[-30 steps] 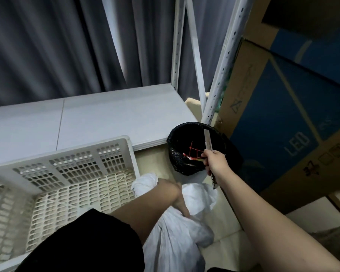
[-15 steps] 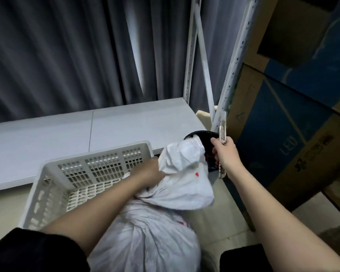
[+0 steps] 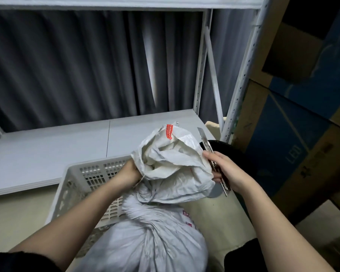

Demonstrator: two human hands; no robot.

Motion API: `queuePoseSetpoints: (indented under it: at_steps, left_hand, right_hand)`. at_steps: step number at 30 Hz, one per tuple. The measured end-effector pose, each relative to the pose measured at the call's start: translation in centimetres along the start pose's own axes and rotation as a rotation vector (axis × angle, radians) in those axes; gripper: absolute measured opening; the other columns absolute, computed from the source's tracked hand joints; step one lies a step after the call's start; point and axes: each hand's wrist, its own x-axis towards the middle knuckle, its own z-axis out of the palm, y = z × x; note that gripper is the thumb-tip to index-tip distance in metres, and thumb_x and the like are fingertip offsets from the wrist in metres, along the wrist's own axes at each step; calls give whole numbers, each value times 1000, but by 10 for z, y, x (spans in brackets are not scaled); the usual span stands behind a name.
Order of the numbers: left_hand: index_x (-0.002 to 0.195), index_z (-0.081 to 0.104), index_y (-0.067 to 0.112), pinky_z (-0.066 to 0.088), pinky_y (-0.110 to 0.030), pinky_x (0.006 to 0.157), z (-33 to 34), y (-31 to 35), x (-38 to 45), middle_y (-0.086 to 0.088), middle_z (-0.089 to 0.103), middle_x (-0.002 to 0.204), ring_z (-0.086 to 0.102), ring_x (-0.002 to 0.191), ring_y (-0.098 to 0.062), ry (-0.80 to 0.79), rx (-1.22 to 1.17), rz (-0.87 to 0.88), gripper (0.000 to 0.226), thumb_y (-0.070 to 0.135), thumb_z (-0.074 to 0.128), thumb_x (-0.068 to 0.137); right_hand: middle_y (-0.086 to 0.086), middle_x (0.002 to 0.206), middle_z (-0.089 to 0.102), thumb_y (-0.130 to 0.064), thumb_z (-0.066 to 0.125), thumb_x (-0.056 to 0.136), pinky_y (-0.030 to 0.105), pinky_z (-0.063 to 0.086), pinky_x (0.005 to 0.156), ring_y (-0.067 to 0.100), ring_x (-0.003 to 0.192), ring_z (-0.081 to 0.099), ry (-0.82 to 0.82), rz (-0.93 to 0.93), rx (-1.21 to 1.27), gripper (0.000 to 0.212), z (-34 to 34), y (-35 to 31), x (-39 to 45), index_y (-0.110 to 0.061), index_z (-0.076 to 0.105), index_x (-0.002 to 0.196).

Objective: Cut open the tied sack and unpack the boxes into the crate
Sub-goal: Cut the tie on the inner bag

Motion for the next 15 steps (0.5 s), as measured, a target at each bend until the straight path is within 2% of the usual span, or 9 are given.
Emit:
queuePoseSetpoints:
  at_steps: [2,4,5,7,9,11,13,14,15]
  left_hand:
    - [111,62,28,51,-17,79,-8,8,-10,10,68,107,61,95,-1,-72,-47,18,29,28,58,82]
    - [105,58,32,50,-19,83,-15,15,-20,16,64,104,59,95,2,-132,-64,23,31,31,54,74]
    - [100,58,30,49,-21,83,-17,17,-22,14,63,100,57,92,-1,-141,-45,11,29,30,52,72]
    - [85,58,24,47,-21,74,-22,17,-24,7,60,85,54,80,-5,-116,27,4,19,25,51,68]
    - [75,56,25,44,-19,68,-27,17,-26,5,57,77,51,73,-9,-77,89,-13,6,21,56,70]
    - [79,55,30,44,-13,69,-28,16,-32,11,56,82,51,80,-7,-46,136,29,21,12,61,87]
    - [81,56,42,40,2,69,-27,18,-42,22,55,88,51,91,-2,36,176,109,38,5,63,88]
    - [78,61,47,42,1,72,-26,20,-48,24,57,91,53,96,-2,71,199,138,36,13,65,87]
    - [81,63,53,46,-7,78,-26,20,-53,23,63,96,56,100,-4,96,237,162,27,27,64,84]
  right_hand:
    - [-2,50,38,-34,64,87,20,20,39,10,39,26,-13,-79,-9,30,9,-9,-4,-12,44,94]
    - [0,54,43,-33,71,82,21,30,40,11,42,35,46,-155,-139,34,22,-22,-5,-12,47,93]
    - [2,61,50,-33,75,78,24,38,46,14,49,45,56,-178,-202,36,30,-28,-4,-12,50,93]
    - [3,82,60,-36,79,72,31,48,66,16,72,59,26,-207,-309,41,44,-40,-4,-15,56,98]
    - [-3,87,62,-30,80,73,24,49,70,9,76,60,13,-232,-365,40,58,-46,-5,-18,56,103]
    - [-7,87,64,-23,80,75,18,49,67,3,73,61,31,-250,-347,40,70,-48,-7,-21,55,105]
    - [-5,88,66,-16,77,77,19,49,69,3,75,61,45,-261,-377,32,78,-45,-7,-19,58,104]
    - [-1,89,67,-13,74,80,23,49,71,6,77,61,42,-275,-401,25,83,-44,-9,-15,61,101]
    - [2,89,67,-10,71,82,25,49,72,9,77,61,48,-293,-407,18,87,-43,-11,-12,64,98]
